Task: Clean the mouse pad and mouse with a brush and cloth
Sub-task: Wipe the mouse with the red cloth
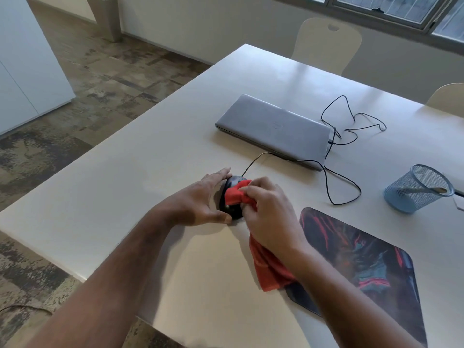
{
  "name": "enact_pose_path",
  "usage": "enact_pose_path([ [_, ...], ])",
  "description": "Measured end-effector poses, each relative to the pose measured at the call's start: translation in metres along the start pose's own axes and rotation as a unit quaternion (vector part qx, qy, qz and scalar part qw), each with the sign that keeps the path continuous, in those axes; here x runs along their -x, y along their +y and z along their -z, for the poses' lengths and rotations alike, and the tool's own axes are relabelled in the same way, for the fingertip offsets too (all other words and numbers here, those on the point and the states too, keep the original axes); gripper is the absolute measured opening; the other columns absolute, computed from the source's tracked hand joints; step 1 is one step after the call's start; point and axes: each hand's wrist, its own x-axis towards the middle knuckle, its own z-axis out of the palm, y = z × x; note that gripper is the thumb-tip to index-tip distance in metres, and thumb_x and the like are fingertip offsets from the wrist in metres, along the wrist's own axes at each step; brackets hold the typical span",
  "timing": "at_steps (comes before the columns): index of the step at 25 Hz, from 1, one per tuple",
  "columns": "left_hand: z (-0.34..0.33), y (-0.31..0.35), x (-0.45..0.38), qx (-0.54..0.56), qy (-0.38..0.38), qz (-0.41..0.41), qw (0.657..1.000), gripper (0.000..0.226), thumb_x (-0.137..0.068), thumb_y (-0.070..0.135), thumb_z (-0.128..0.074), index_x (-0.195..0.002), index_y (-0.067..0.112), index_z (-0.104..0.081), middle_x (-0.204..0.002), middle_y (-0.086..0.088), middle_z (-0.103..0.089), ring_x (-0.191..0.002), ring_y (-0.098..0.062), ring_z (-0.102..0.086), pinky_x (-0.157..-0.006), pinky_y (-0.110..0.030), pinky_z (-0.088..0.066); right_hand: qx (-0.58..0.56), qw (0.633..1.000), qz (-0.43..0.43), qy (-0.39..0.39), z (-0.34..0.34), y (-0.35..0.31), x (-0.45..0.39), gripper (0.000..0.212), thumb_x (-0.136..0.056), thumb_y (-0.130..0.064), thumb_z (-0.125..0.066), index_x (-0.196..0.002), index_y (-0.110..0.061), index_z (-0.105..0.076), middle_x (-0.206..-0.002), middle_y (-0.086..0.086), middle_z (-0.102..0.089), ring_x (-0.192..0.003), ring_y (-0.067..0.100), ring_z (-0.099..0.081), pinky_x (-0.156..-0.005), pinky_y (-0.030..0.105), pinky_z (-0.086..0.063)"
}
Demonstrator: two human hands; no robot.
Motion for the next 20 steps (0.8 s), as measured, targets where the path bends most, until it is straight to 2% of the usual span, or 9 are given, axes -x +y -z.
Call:
enact_pose_path([
  [3, 0.0, 0.0, -0.001, 0.005, -0.004, -0.002, 1.0, 0.123, -0.065, 0.049, -0.083, -0.16, 0.024, -0.009, -0.16, 0.01, -0.029, -0.145, -0.002, -0.025, -0.118, -0.019, -0.021, -0.002, 0.996, 0.081, -0.021, 0.002, -0.015, 0.026, 0.027, -0.087, -0.012, -0.062, -0.102, -0.024, -0.081, -0.113, -0.007, -0.068, -0.101, 0.02, -0.055, -0.091, 0.024, -0.048],
  [6, 0.0, -0.001, -0.001, 0.017, -0.011, -0.003, 1.0, 0.124, -0.064, 0.042, -0.086, -0.16, 0.023, -0.01, -0.16, 0.007, -0.03, -0.144, -0.001, -0.028, -0.119, -0.022, -0.024, 0.025, 0.99, 0.123, -0.058, 0.008, -0.011, 0.01, 0.027, -0.086, -0.014, -0.065, -0.107, -0.019, -0.081, -0.118, -0.003, -0.072, -0.107, 0.024, -0.057, -0.095, 0.032, -0.051],
  [9, 0.002, 0.0, -0.001, 0.039, -0.011, 0.012, 0.999, 0.128, -0.061, 0.045, -0.089, -0.16, 0.025, -0.01, -0.157, 0.009, -0.035, -0.14, -0.003, -0.037, -0.116, -0.029, -0.033, 0.057, 0.983, 0.133, -0.11, 0.006, -0.005, -0.025, 0.027, -0.093, -0.01, -0.062, -0.113, -0.016, -0.079, -0.123, 0.0, -0.072, -0.113, 0.024, -0.055, -0.101, 0.033, -0.047],
  [11, 0.001, -0.001, -0.001, 0.046, -0.016, 0.017, 0.999, 0.127, -0.063, 0.043, -0.089, -0.16, 0.027, -0.008, -0.158, 0.009, -0.032, -0.139, -0.003, -0.038, -0.114, -0.025, -0.034, 0.06, 0.982, 0.125, -0.128, 0.002, 0.0, -0.045, 0.03, -0.095, -0.005, -0.06, -0.116, -0.016, -0.078, -0.124, 0.0, -0.071, -0.116, 0.023, -0.052, -0.104, 0.031, -0.043],
  [13, 0.0, -0.002, -0.002, 0.04, -0.009, 0.025, 0.999, 0.128, -0.063, 0.044, -0.089, -0.16, 0.03, -0.006, -0.158, 0.011, -0.03, -0.134, 0.002, -0.037, -0.105, -0.005, -0.03, 0.033, 0.988, 0.093, -0.116, -0.003, 0.007, -0.056, 0.03, -0.096, -0.006, -0.059, -0.115, -0.018, -0.078, -0.125, -0.002, -0.07, -0.118, 0.02, -0.052, -0.106, 0.031, -0.042],
  [15, 0.0, -0.003, -0.002, 0.025, 0.001, 0.03, 0.999, 0.128, -0.063, 0.046, -0.087, -0.159, 0.031, -0.004, -0.156, 0.012, -0.031, -0.131, 0.004, -0.035, -0.094, 0.005, -0.025, -0.011, 0.995, 0.054, -0.078, -0.007, 0.011, -0.056, 0.028, -0.097, -0.01, -0.06, -0.114, -0.022, -0.079, -0.123, -0.006, -0.069, -0.118, 0.017, -0.054, -0.104, 0.028, -0.043],
  [18, -0.001, -0.005, -0.004, 0.024, 0.001, 0.025, 0.999, 0.129, -0.064, 0.046, -0.087, -0.16, 0.028, -0.003, -0.16, 0.009, -0.027, -0.134, 0.008, -0.027, -0.097, 0.006, -0.019, -0.047, 0.999, 0.009, -0.025, -0.016, 0.011, -0.052, 0.026, -0.098, -0.012, -0.061, -0.114, -0.02, -0.079, -0.119, -0.005, -0.068, -0.116, 0.018, -0.058, -0.101, 0.025, -0.045],
  [20, -0.002, -0.003, -0.004, 0.024, 0.004, 0.02, 1.0, 0.131, -0.064, 0.047, -0.086, -0.16, 0.025, 0.0, -0.163, 0.008, -0.02, -0.136, 0.011, -0.02, -0.1, 0.005, -0.016, -0.043, 0.999, -0.026, -0.007, -0.02, 0.01, -0.05, 0.025, -0.101, -0.016, -0.059, -0.117, -0.018, -0.077, -0.119, -0.002, -0.064, -0.117, 0.02, -0.057, -0.103, 0.03, -0.047],
])
